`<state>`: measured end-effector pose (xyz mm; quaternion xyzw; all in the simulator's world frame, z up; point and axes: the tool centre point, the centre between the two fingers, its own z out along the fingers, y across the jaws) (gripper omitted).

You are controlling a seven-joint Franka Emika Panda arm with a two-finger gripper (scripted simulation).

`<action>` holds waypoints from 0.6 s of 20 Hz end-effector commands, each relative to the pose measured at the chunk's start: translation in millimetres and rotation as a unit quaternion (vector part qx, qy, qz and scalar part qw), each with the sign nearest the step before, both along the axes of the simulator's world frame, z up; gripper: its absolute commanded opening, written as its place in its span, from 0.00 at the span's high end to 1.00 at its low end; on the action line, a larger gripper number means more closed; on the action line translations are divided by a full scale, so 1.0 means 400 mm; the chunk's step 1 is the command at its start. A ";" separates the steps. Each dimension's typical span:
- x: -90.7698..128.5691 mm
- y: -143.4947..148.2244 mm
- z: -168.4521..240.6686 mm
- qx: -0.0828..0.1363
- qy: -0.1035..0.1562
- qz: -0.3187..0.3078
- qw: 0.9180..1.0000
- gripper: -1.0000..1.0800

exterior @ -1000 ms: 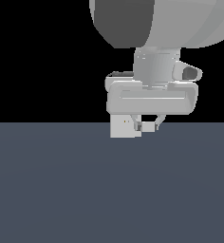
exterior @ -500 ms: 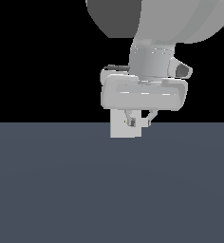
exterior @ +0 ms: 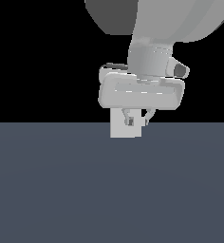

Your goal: Plug the charger into the wall socket.

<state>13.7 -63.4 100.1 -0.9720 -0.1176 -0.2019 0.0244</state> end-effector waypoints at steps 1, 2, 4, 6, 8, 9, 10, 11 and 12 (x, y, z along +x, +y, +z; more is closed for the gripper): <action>0.000 0.000 0.000 0.000 0.000 0.000 1.000 1.00; 0.000 0.000 0.000 0.000 0.000 0.000 1.000 1.00; 0.004 0.001 0.000 0.000 0.000 0.000 1.000 1.00; 0.012 0.004 0.000 0.000 0.000 0.000 1.000 1.00; 0.023 0.007 0.000 0.000 0.000 0.000 1.000 1.00; 0.030 0.008 0.000 0.000 0.000 0.000 1.000 1.00; 0.038 0.011 -0.001 0.000 0.000 0.000 1.000 1.00; 0.047 0.013 -0.001 0.000 0.000 0.000 1.000 1.00; 0.056 0.015 -0.001 0.000 0.000 0.000 1.000 1.00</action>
